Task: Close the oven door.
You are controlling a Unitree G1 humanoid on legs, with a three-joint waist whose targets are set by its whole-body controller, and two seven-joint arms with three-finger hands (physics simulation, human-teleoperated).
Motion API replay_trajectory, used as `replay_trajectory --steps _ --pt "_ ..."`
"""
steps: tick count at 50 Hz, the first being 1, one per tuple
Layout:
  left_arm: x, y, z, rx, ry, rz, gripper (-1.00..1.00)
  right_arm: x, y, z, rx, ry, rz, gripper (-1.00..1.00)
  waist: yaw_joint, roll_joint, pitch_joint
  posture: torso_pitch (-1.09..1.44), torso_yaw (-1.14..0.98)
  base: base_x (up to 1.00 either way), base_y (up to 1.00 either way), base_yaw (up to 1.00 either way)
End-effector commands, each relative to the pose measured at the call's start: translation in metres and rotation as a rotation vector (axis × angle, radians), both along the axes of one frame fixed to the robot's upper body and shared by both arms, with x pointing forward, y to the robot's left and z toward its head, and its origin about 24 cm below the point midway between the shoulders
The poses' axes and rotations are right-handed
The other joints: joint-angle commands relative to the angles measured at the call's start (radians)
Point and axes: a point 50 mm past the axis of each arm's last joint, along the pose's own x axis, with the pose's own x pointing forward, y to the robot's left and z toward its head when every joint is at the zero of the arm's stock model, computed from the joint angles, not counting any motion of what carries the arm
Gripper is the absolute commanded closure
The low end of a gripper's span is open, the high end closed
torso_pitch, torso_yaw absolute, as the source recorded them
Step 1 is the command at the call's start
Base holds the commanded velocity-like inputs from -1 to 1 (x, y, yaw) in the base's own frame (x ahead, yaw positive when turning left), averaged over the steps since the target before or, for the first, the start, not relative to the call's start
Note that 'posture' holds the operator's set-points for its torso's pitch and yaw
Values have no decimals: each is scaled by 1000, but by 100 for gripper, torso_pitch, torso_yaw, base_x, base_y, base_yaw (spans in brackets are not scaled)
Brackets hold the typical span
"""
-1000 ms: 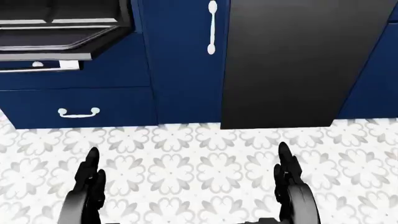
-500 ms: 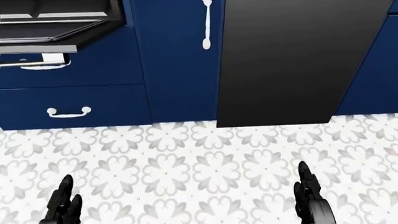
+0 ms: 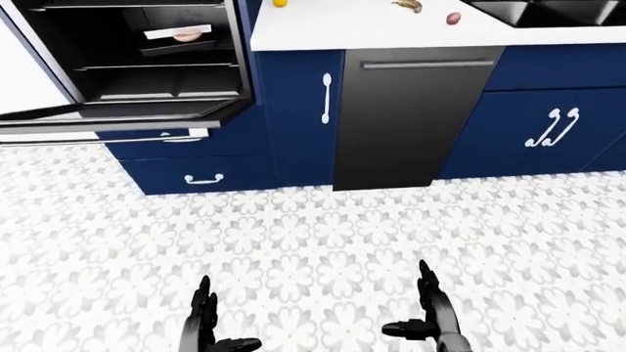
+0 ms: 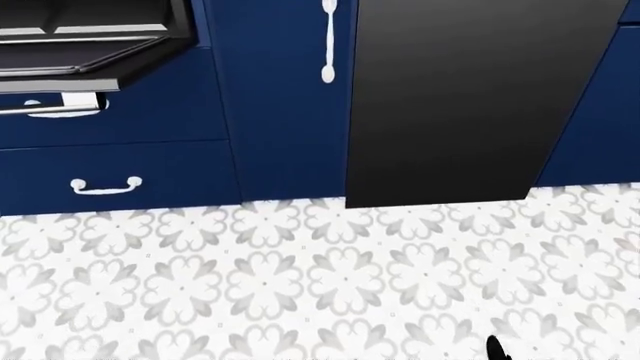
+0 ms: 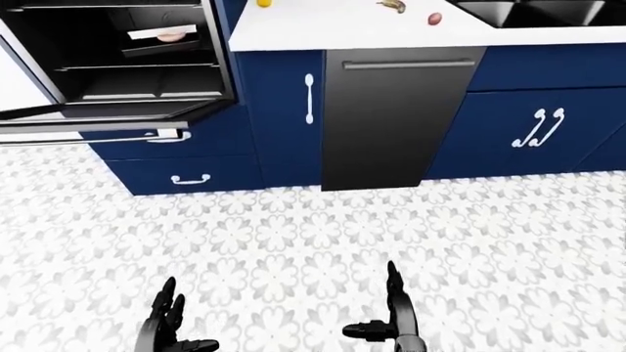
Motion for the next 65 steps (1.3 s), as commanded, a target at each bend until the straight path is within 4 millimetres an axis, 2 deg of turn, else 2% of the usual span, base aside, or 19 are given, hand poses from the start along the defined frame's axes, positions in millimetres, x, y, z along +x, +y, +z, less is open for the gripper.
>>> replay_trajectory --steps 1,6,9,13,16,19,20,30,33,35,36,40,43,47,48,49,51,61,65 --pt "13 3 11 26 -74 -4 -100 13 -4 11 -9 -70 -5 -100 -1 1 -17 0 0 0 0 0" --pt "14 3 10 36 -66 -12 -100 12 -6 10 1 -61 -22 -100 1 2 -33 0 0 0 3 0" --pt "13 3 10 38 -64 -12 -100 10 -6 9 -14 -55 -17 -100 -4 -10 -10 0 0 0 28 0" --pt "13 3 10 37 -64 -11 -100 8 -6 8 -15 -46 -20 -100 -6 -9 -18 0 0 0 34 0" --pt "15 3 11 35 -66 -11 -100 10 -5 8 -3 -44 -14 -100 -8 28 -6 0 0 0 35 0" --pt "15 3 11 36 -68 -11 -100 10 -5 7 2 -41 -17 -100 -5 107 -18 0 0 0 37 0" --pt "15 3 11 36 -68 -12 -100 10 -5 7 2 -41 -17 -100 1 61 -11 0 0 0 37 0" --pt "15 4 11 27 -69 -15 -100 10 -5 7 11 -35 -16 -100 -8 -11 -3 0 0 0 37 0" --pt "14 6 11 27 -66 -12 -100 10 -5 7 23 -32 -23 -100 -10 -46 -4 0 0 0 37 0" --pt "14 6 11 27 -65 -11 -100 9 -5 6 26 -29 -25 -100 -16 -95 -17 0 0 0 38 0" --pt "14 6 11 28 -67 -11 -100 9 -5 6 28 -28 -26 -100 -24 -53 -8 0 0 0 38 0" --pt "15 5 12 24 -74 -13 -100 9 -4 6 28 -28 -26 -100 -18 -60 -23 0 0 0 38 0" --pt "16 5 12 22 -77 -11 -100 9 -5 6 29 -27 -26 -100 -14 -31 -9 0 0 0 39 0" --pt "14 5 11 23 -74 -9 -100 9 -4 5 29 -24 -25 -100 -14 54 -10 0 0 0 38 0" --pt "14 5 11 23 -74 -8 -100 8 -4 5 28 -23 -24 -100 -11 98 -23 0 0 0 38 0" --pt "14 5 11 23 -75 -9 -100 8 -4 5 27 -22 -24 -100 -15 105 -38 0 0 0 38 0" --pt "15 6 12 24 -74 -8 -100 8 -4 5 28 -22 -23 -100 -4 73 -7 0 0 0 38 0" --pt "18 6 13 16 -82 -8 -100 9 -5 5 26 -23 -28 -100 -7 -28 -4 0 0 0 38 0" --pt "18 5 13 14 -84 -8 -100 9 -5 5 24 -21 -29 -100 -11 -89 -11 0 0 0 38 0"
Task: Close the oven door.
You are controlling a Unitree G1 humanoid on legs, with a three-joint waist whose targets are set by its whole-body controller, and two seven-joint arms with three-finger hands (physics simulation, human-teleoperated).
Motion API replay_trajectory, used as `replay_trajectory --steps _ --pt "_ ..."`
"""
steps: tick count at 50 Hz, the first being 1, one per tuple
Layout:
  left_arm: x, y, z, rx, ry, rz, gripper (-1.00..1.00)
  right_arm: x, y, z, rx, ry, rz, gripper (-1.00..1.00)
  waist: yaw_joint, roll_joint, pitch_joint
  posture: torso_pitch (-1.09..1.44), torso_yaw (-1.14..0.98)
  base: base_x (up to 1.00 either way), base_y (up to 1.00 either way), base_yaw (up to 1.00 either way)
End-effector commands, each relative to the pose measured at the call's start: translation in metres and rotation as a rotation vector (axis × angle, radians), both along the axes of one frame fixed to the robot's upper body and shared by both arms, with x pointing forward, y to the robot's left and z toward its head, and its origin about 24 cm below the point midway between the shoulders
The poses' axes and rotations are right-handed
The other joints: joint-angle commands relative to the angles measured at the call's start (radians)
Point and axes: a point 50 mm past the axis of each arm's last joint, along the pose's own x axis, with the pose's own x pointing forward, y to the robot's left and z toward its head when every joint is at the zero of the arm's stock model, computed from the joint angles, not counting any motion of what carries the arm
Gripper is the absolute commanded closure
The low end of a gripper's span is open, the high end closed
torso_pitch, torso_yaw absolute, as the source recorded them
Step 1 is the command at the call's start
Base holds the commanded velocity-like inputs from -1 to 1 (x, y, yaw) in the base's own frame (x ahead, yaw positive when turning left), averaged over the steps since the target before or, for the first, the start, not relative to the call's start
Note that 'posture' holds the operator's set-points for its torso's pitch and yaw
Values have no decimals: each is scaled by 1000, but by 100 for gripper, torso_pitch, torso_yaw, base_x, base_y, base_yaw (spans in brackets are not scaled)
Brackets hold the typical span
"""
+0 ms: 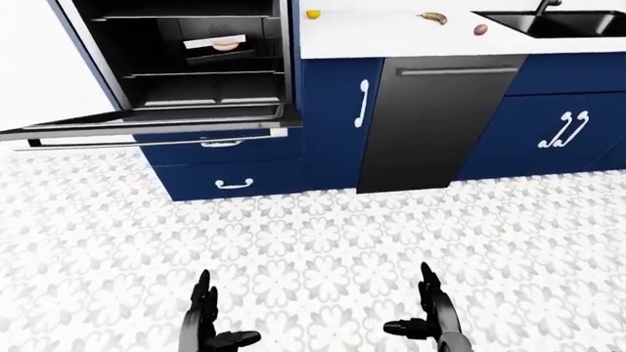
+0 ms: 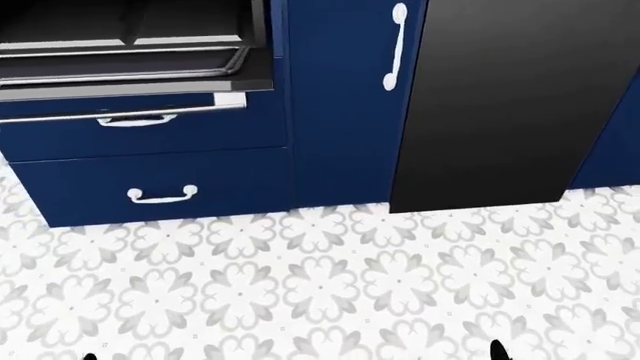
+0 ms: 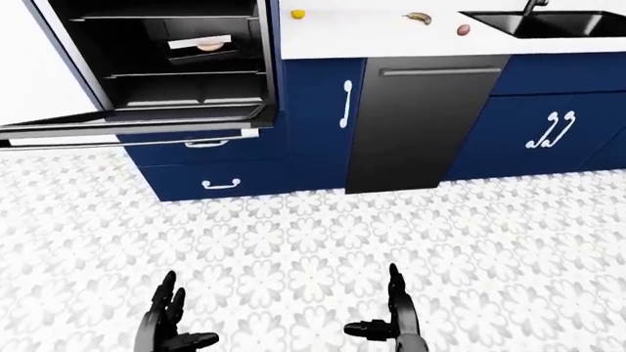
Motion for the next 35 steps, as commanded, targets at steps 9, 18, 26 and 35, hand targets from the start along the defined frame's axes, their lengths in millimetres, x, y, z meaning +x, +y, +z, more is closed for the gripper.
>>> replay_trajectory --steps 9,18,26,35 --pt "8 5 9 23 -60 -1 -100 9 -2 8 -10 -53 -1 -100 4 57 -13 0 0 0 38 0" --pt "15 7 12 22 -73 5 -100 10 -4 8 -13 -54 -6 -100 22 112 -23 0 0 0 38 0" --pt "4 5 7 15 -50 10 -100 6 -3 6 -19 -41 -4 -100 11 28 -9 0 0 0 38 0" --pt "6 5 8 5 -57 6 -100 10 -1 7 -12 -47 0 -100 2 12 -24 0 0 0 38 0"
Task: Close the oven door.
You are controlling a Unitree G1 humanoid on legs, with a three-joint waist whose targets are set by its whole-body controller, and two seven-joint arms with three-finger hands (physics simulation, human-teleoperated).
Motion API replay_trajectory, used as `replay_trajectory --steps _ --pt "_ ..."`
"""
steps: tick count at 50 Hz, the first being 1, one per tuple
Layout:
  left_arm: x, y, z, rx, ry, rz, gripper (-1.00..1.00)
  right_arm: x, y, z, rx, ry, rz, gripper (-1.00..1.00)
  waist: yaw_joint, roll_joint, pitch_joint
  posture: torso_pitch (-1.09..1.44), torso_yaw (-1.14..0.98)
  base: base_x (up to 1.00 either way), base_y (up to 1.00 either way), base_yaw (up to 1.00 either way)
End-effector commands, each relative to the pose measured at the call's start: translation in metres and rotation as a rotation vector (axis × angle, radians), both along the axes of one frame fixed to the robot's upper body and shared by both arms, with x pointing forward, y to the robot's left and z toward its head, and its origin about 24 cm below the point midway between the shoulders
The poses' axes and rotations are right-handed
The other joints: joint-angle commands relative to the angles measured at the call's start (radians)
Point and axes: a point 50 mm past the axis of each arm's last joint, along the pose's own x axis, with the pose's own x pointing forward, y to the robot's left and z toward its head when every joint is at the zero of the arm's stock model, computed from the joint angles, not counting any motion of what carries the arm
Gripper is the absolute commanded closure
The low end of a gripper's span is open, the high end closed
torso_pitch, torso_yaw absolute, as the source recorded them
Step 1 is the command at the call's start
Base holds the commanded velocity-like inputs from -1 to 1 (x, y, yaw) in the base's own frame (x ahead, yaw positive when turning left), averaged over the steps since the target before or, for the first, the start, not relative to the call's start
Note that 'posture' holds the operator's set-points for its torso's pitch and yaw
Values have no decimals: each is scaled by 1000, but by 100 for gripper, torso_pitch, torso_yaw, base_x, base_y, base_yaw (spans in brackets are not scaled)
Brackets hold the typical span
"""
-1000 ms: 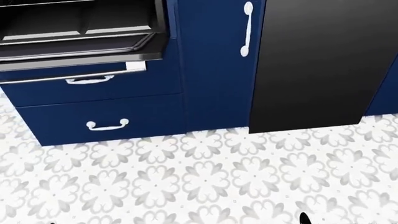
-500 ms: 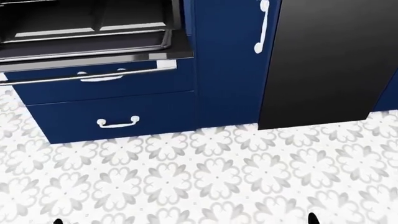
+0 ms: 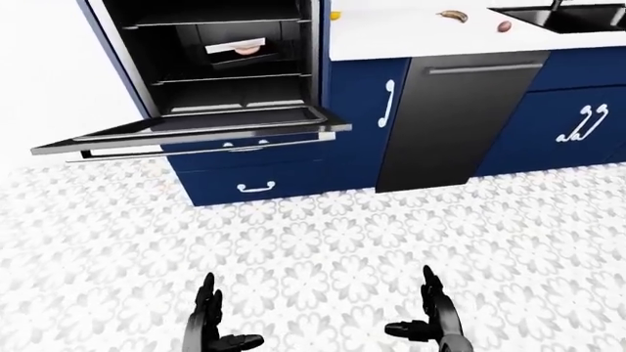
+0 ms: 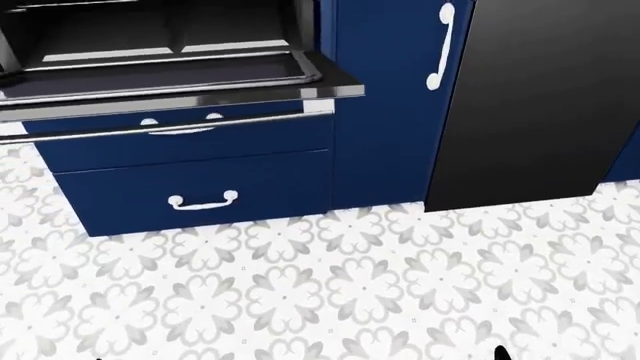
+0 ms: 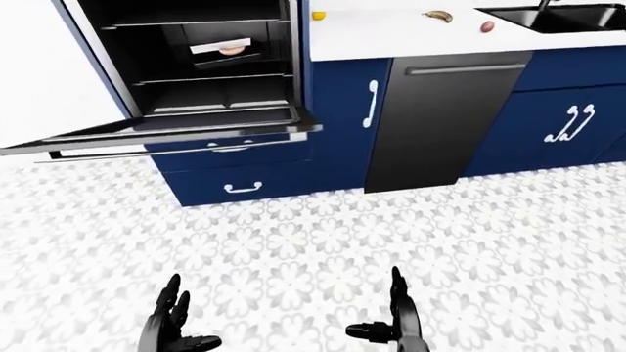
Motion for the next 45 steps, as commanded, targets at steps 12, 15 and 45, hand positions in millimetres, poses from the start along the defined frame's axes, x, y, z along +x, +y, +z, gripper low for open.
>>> replay_trajectory --steps 12,15,45 --pt "8 14 12 43 -80 29 -100 13 -1 10 -8 -74 14 -100 23 90 -8 0 0 0 38 0" --pt "6 16 12 44 -75 36 -100 14 0 11 -7 -75 16 -100 19 62 2 0 0 0 38 0" --pt "6 18 12 47 -74 39 -100 15 -2 12 -4 -78 13 -100 19 54 4 0 0 0 38 0"
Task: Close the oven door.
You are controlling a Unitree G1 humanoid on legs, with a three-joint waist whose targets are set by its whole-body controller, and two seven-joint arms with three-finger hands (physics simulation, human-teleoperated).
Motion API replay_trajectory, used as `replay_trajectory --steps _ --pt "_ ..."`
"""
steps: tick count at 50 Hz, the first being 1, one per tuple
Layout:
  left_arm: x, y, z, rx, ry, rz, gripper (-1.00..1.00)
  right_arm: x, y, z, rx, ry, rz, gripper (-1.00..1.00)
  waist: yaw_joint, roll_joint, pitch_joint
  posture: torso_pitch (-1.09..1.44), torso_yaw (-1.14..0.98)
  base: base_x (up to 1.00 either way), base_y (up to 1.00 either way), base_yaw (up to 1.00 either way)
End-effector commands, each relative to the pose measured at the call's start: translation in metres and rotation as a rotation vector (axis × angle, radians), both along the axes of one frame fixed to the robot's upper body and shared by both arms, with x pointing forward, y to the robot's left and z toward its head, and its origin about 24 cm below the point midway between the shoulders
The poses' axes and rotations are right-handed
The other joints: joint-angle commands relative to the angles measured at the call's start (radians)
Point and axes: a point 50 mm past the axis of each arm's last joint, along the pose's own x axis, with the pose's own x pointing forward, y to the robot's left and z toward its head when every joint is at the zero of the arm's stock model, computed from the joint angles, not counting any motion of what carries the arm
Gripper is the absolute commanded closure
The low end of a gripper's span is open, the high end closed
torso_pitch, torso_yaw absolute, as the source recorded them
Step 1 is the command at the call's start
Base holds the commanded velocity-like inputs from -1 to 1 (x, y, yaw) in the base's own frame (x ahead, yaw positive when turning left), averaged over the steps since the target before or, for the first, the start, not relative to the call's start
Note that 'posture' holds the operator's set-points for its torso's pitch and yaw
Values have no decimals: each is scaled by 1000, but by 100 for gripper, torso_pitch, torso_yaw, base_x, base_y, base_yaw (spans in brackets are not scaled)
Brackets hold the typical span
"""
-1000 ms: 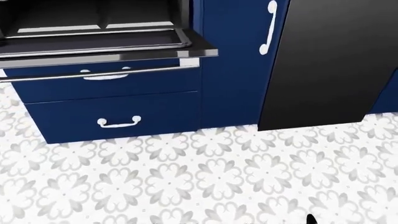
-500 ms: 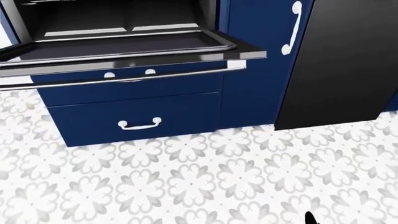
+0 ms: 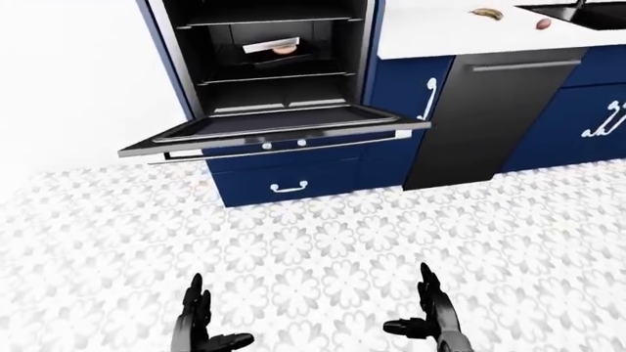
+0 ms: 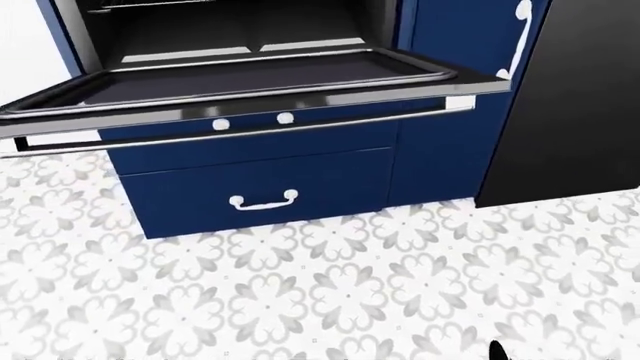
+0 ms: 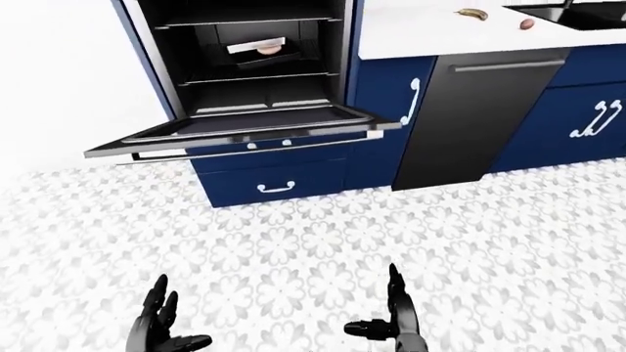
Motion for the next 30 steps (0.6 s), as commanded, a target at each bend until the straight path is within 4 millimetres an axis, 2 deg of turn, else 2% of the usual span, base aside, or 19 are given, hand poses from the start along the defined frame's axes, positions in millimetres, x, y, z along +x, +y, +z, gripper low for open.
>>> replay_trajectory --steps 1,5,6,7,8,9,12,16,18,19,20,21,22,23,25,30 --pt "9 3 8 22 -58 -8 -100 11 -4 10 -17 -67 -6 -100 -2 0 -11 0 0 0 38 0" --pt "11 4 10 22 -65 -6 -100 12 -4 10 -15 -69 -5 -100 -5 -51 -13 0 0 0 38 0" --pt "11 3 9 22 -62 -8 -100 11 -4 10 -16 -68 -5 -100 -7 -73 -17 0 0 0 38 0" --pt "11 3 9 21 -61 -7 -100 11 -4 10 -16 -67 -6 -100 -11 -102 -31 0 0 0 39 0" --pt "11 3 9 21 -61 -9 -100 12 -4 10 -18 -68 -5 -100 -22 -47 -14 0 0 0 38 0" --pt "11 4 10 22 -62 -8 -100 13 -4 11 -17 -72 -6 -100 -14 -65 -22 0 0 0 38 0" --pt "11 3 9 20 -60 -7 -100 12 -5 11 -18 -71 -8 -100 -15 -57 -31 0 0 0 38 0" --pt "10 4 9 19 -59 -7 -100 12 -5 11 -17 -71 -8 -100 -14 -5 -15 0 0 0 38 0" --pt "8 5 8 20 -57 -3 -100 12 -5 11 -17 -72 -8 -100 -13 41 -17 0 0 0 38 0" --pt "8 5 8 20 -57 -3 -100 12 -6 11 -18 -71 -10 -100 -12 77 -25 0 0 0 38 0" --pt "8 5 8 21 -57 -2 -100 12 -6 11 -19 -71 -10 -100 -5 128 -39 0 0 0 38 0" --pt "8 5 8 21 -57 -2 -100 12 -5 11 -18 -71 -10 -100 0 73 -28 0 0 0 38 0" --pt "7 5 8 21 -56 -2 -100 11 -5 10 -18 -70 -9 -100 0 77 -23 0 0 0 38 0" --pt "7 5 8 21 -55 -3 -100 11 -5 10 -18 -69 -8 -100 6 70 -21 0 0 0 38 0" --pt "8 5 8 21 -56 -4 -100 11 -5 10 -18 -69 -10 -100 5 50 -24 0 0 0 38 0" --pt "8 5 8 21 -57 -4 -100 11 -5 10 -18 -69 -10 -100 -2 0 -11 0 0 0 38 0"
